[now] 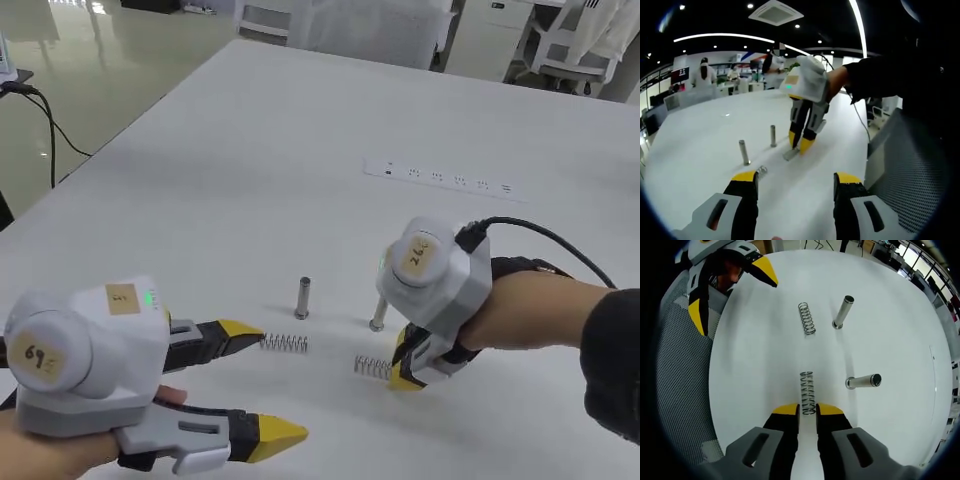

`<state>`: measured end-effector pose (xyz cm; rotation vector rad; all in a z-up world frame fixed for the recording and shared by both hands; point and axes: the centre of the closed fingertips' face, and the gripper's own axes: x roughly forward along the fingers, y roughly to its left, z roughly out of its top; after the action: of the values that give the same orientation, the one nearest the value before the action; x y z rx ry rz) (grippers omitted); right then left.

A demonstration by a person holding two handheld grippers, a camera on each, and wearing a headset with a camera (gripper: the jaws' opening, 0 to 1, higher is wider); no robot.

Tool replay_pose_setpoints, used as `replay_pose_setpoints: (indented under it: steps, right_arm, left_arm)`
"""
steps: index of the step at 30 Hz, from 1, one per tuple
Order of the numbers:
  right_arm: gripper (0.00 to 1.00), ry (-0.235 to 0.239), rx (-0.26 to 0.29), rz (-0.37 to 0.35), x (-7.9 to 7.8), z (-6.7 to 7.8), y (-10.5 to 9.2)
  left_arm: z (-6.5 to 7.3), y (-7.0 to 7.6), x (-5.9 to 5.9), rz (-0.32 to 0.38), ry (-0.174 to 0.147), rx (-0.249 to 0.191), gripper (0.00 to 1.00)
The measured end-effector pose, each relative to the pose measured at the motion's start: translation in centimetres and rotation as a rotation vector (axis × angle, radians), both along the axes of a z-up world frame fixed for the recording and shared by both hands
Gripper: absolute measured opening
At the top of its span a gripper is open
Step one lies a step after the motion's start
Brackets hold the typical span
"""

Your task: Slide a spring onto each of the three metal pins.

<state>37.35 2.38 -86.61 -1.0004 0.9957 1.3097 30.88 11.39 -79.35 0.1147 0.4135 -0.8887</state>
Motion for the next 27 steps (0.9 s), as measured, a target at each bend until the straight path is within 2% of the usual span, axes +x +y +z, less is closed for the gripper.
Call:
replay_pose_setpoints:
  steps: [6, 12, 18, 27]
  right_arm:
    - [0.08, -0.02, -0.008, 0.033, -0.1, 0.0, 0.0]
    - [0.08, -0.034, -0.019, 0.027, -0.1, 0.0, -0.2]
    - [0.08, -0.031, -0.006, 0.013, -0.4, 1.1, -0.2]
    - [0.08, -0.03, 0.018, 0.024, -1.8, 3.4, 0.3]
  left_arm:
    - [0.0, -0.1, 0.0, -0.003, 0.001, 0.001, 0.56]
    - [0.0, -0.2, -0.1, -0.008, 0.001, 0.004, 0.55]
    - [-0.1, -0.3, -0.2, -0.018, -0.001, 0.004, 0.55]
    - [0.4, -0.7, -0.3, -0.044, -0.014, 0.009, 0.54]
